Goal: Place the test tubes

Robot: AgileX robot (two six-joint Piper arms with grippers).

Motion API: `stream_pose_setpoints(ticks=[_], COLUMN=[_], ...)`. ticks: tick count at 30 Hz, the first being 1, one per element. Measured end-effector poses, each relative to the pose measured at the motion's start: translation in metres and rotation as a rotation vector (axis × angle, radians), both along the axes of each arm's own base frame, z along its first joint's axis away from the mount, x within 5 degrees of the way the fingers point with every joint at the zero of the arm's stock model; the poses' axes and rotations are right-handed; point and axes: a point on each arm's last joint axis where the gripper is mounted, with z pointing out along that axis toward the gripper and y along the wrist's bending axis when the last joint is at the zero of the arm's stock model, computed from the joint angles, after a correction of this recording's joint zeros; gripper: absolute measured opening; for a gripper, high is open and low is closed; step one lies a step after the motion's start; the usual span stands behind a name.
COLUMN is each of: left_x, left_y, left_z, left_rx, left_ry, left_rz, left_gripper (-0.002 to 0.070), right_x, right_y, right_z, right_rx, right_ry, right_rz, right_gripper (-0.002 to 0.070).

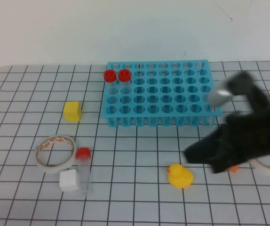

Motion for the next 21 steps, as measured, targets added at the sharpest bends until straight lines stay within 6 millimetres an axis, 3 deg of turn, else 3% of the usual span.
stream_pose_setpoints(ticks=[5, 8, 13, 15, 18, 21], left_x=[0.002, 0.003, 0.004, 0.004, 0.005, 0.005], left_y=[0.001, 0.002, 0.002, 0.002, 0.002, 0.002], left_z=[-0.02, -0.022, -0.02, -0.02, -0.02, -0.02], left_rx=[-0.015, -0.018, -0.024, -0.028, -0.03, -0.03], left_ry=[0.034, 0.022, 0.002, 0.001, -0.001, -0.001], left_rz=[0.033, 0.044, 0.051, 0.056, 0.057, 0.057], left_gripper=[-0.0001, -0.0001, -0.0001, -0.0001, -0.0001, -0.0001], right_x=[0.019, 0.03, 0.042, 0.045, 0.051, 0.058], right_y=[0.067, 0.111, 0.154, 0.17, 0.188, 0.202], right_z=[-0.008, -0.014, -0.021, -0.026, -0.032, -0.037], right_rx=[-0.168, -0.335, -0.414, -0.428, -0.444, -0.428], right_ry=[0.036, 0.045, 0.078, 0.098, 0.119, 0.138], right_rz=[0.134, 0.195, 0.237, 0.252, 0.255, 0.221], right_gripper=[0.0001, 0.0004, 0.005, 0.0142, 0.0337, 0.0468])
